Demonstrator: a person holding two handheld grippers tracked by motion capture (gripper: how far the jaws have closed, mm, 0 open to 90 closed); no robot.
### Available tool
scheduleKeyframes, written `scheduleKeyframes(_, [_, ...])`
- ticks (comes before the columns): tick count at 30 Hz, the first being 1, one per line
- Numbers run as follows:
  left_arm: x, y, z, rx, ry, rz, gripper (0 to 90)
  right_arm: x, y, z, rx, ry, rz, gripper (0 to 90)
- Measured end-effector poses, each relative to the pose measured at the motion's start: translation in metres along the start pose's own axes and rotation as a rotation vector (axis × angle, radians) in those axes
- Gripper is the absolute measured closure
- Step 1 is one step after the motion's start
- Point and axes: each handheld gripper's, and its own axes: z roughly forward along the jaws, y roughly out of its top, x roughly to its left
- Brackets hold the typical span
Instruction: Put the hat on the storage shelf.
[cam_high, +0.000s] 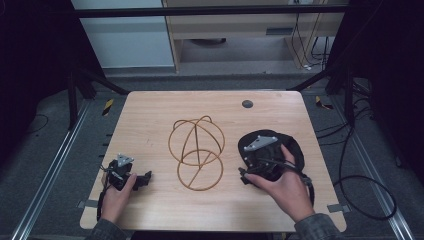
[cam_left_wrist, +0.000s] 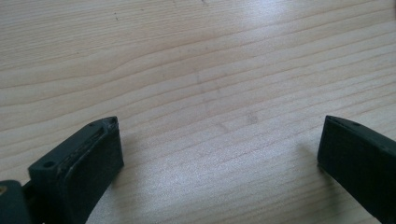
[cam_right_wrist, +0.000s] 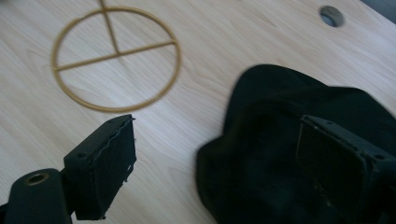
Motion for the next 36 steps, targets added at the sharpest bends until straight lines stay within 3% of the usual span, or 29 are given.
scheduleKeyframes(1, [0.0, 0.0, 0.0, 0.0, 0.001, -0.001, 0.0, -0.013, -0.001, -0.006, 0.013, -0.013, 0.015, 12.7])
scheduleKeyframes(2, [0.0, 0.0, 0.0, 0.0, 0.001, -0.001, 0.0, -0.013, -0.001, -0.006, 0.013, -0.013, 0.015, 12.7])
scheduleKeyframes(3, [0.0, 0.0, 0.0, 0.0, 0.001, -0.001, 0.0, -0.027, -0.003, -0.01, 0.024, -0.004, 0.05, 13.4])
scheduleKeyframes(4, [0.0, 0.0, 0.0, 0.0, 0.001, -0.002, 0.0, -0.027, -0.003, -0.01, 0.024, -0.004, 0.05, 13.4])
scheduleKeyframes(7, [-0.001, 0.0, 0.0, 0.0, 0.003, -0.004, 0.0, -0.051, -0.006, -0.014, 0.061, -0.015, 0.086, 14.0])
scheduleKeyframes(10, [-0.001, 0.0, 0.0, 0.001, 0.004, -0.004, 0.0, -0.06, -0.006, -0.016, 0.081, -0.023, 0.097, 14.8])
scheduleKeyframes(11, [-0.001, 0.0, 0.0, 0.001, 0.004, -0.004, 0.0, -0.072, -0.005, -0.017, 0.102, -0.033, 0.11, 15.0])
scheduleKeyframes(16, [-0.002, 0.0, 0.0, 0.001, 0.002, -0.003, 0.0, -0.092, -0.002, -0.016, 0.135, -0.039, 0.147, 15.6])
scheduleKeyframes(19, [-0.002, 0.0, 0.0, -0.002, 0.0, -0.004, 0.0, -0.102, -0.001, -0.013, 0.146, -0.018, 0.175, 15.6])
scheduleKeyframes(29, [-0.004, 0.001, 0.001, -0.002, -0.011, 0.009, 0.0, -0.113, -0.002, 0.007, 0.194, 0.014, 0.216, 16.3])
scheduleKeyframes(36, [-0.005, 0.001, 0.001, 0.001, -0.019, 0.018, 0.0, -0.108, -0.008, 0.022, 0.244, 0.031, 0.21, 18.7])
